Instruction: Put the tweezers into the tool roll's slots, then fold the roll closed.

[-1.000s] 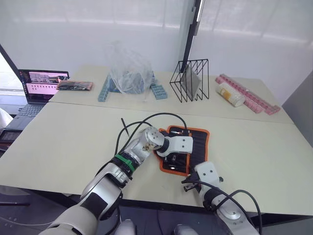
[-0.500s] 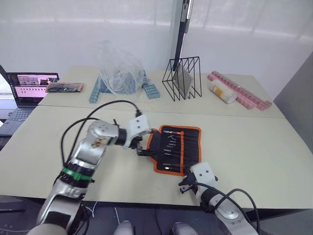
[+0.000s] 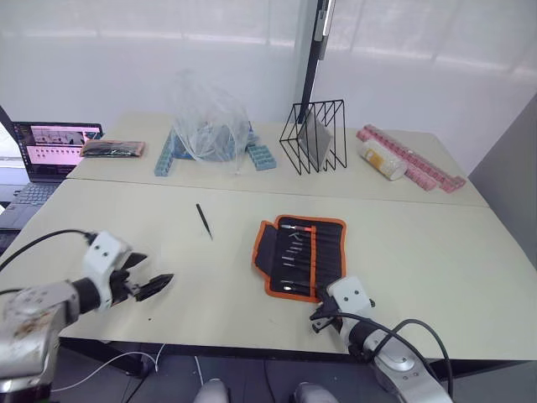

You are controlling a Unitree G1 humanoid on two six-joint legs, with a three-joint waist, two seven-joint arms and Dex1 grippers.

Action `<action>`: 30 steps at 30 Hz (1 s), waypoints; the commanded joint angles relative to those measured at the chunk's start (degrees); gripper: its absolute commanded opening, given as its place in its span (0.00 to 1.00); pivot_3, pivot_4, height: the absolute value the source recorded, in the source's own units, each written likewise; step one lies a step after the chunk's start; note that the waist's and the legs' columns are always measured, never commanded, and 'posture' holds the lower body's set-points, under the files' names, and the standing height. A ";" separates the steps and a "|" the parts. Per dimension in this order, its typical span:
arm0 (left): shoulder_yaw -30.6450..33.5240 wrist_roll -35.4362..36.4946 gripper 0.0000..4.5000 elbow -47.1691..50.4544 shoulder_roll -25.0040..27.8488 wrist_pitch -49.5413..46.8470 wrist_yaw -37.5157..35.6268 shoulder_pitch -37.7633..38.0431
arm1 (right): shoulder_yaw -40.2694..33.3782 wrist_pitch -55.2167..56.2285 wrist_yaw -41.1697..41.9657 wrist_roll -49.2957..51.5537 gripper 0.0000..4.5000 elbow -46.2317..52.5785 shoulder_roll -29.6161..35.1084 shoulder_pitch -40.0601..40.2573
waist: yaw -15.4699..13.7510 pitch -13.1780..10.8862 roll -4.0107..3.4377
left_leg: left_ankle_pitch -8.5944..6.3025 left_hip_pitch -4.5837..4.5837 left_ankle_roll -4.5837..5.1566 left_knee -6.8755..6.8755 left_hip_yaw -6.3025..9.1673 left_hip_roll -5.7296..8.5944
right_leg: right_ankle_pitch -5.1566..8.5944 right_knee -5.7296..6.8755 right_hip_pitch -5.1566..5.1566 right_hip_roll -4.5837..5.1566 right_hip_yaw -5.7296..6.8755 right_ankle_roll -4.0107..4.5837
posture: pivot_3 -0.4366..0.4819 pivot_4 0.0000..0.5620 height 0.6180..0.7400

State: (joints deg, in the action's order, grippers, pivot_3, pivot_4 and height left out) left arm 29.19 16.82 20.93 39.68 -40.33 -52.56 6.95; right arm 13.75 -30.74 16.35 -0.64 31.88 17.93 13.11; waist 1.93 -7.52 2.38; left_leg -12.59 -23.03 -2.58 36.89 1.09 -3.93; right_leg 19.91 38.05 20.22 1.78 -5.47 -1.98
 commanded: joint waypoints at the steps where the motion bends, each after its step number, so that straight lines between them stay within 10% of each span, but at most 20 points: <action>1: 6.12 1.99 1.00 5.41 -0.38 0.36 1.32 6.11 | 1.20 -4.07 1.83 0.27 0.00 -6.10 1.37 1.73 | 0.17 0.01 0.02 | -0.01 0.05 -0.01 -0.03 -0.02 -0.01 | 0.02 0.00 -0.05 0.05 -0.02 0.04 | 0.48 0.27 0.74; 18: 7.85 5.69 1.00 10.99 -2.92 3.38 7.05 16.33 | 1.83 -3.60 4.94 0.56 0.00 -7.57 3.03 -0.36 | 0.59 0.09 0.29 | -0.02 0.26 -0.03 -0.25 -0.18 0.02 | 0.12 -0.02 -0.04 0.60 0.03 0.20 | 0.48 0.27 0.74; 30: -10.56 -0.41 1.00 11.37 -15.46 -1.40 29.98 1.05 | 1.58 -3.75 5.32 0.43 0.00 -8.56 2.84 -2.01 | 0.50 0.14 0.42 | -0.01 0.27 -0.02 -0.24 -0.18 0.18 | 0.09 0.00 -0.10 0.49 0.03 0.16 | 0.48 0.27 0.74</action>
State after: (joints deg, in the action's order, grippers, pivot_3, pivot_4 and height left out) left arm 21.07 18.24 31.37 25.44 -41.11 -27.38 10.34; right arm 13.22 -30.71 21.05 0.24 29.55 20.25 9.95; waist 2.44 -7.38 2.80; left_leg -12.59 -22.77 -2.60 36.67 0.92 -3.74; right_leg 19.98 38.04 20.06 2.21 -5.45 -1.84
